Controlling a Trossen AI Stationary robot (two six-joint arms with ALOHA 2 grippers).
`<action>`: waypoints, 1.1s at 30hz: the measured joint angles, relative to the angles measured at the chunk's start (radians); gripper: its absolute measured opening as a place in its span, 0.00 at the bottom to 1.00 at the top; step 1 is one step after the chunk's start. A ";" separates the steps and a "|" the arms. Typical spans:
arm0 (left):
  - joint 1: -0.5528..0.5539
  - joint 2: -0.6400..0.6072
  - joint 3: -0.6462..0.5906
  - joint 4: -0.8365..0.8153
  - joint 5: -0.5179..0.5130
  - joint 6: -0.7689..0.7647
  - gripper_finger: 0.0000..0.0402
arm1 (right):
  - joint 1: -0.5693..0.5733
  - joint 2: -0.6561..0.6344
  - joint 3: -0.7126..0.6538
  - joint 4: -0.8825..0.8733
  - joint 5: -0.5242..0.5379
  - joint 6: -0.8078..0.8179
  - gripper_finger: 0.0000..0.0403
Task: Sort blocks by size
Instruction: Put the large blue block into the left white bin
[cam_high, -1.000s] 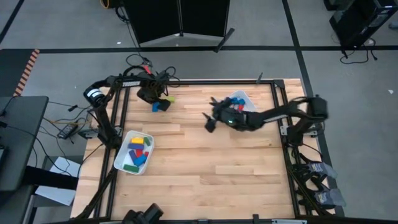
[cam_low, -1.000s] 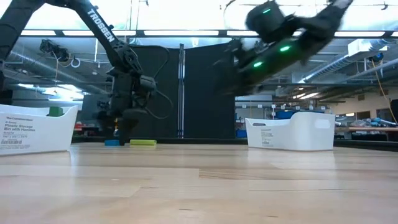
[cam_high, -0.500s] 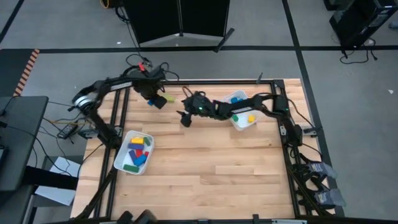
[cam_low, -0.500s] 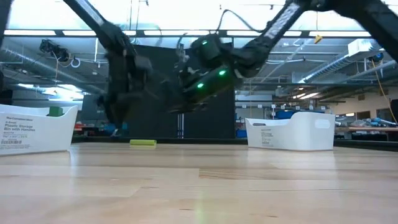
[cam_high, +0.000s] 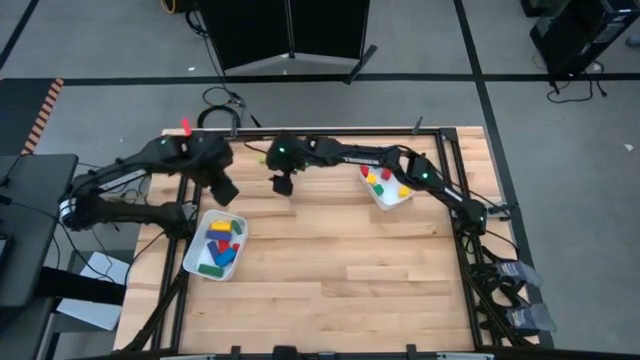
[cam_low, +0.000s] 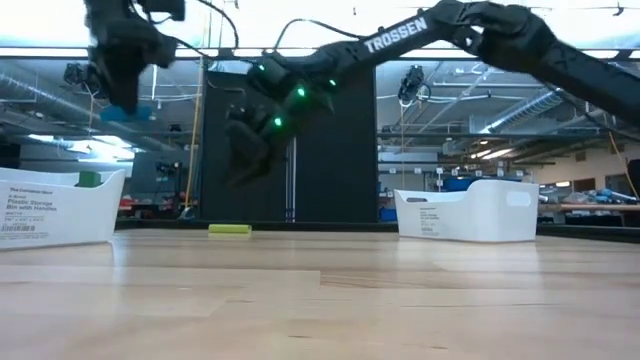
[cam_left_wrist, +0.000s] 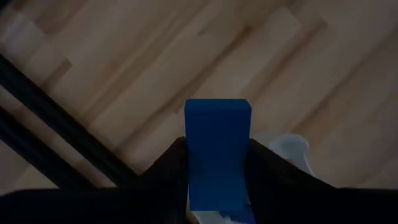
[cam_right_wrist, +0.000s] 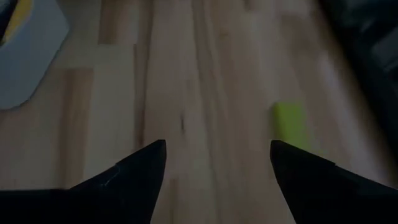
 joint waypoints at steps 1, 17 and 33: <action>-0.017 -0.024 -0.010 -0.012 0.004 -0.021 0.31 | -0.004 0.024 0.067 -0.039 0.003 -0.026 0.75; -0.092 -0.176 -0.321 0.030 0.099 -0.169 0.31 | -0.102 0.067 0.111 -0.030 -0.077 0.050 0.76; -0.378 -0.191 -0.393 0.192 0.101 -0.310 0.31 | -0.089 0.059 0.111 0.132 0.020 0.076 0.73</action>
